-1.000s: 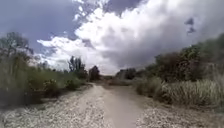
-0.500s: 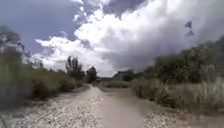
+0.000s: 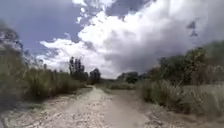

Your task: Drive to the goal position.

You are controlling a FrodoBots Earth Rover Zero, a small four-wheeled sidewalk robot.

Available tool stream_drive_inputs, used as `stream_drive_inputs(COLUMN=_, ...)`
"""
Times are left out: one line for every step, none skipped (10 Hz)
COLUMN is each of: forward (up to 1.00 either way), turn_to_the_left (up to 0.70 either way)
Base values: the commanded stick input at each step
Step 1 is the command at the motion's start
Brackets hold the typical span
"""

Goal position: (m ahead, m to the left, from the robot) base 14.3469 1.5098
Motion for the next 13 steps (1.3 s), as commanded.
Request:
stream_drive_inputs(forward=0.83, turn_to_the_left=0.19)
stream_drive_inputs(forward=0.84, turn_to_the_left=0.02)
stream_drive_inputs(forward=0.85, turn_to_the_left=0.00)
stream_drive_inputs(forward=0.85, turn_to_the_left=0.00)
stream_drive_inputs(forward=0.85, turn_to_the_left=0.15)
stream_drive_inputs(forward=0.85, turn_to_the_left=0.32)
stream_drive_inputs(forward=0.85, turn_to_the_left=0.28)
stream_drive_inputs(forward=0.85, turn_to_the_left=0.00)
stream_drive_inputs(forward=0.85, turn_to_the_left=0.00)
stream_drive_inputs(forward=0.85, turn_to_the_left=0.00)
stream_drive_inputs(forward=0.85, turn_to_the_left=0.00)
stream_drive_inputs(forward=0.85, turn_to_the_left=0.00)
stream_drive_inputs(forward=0.85, turn_to_the_left=0.00)
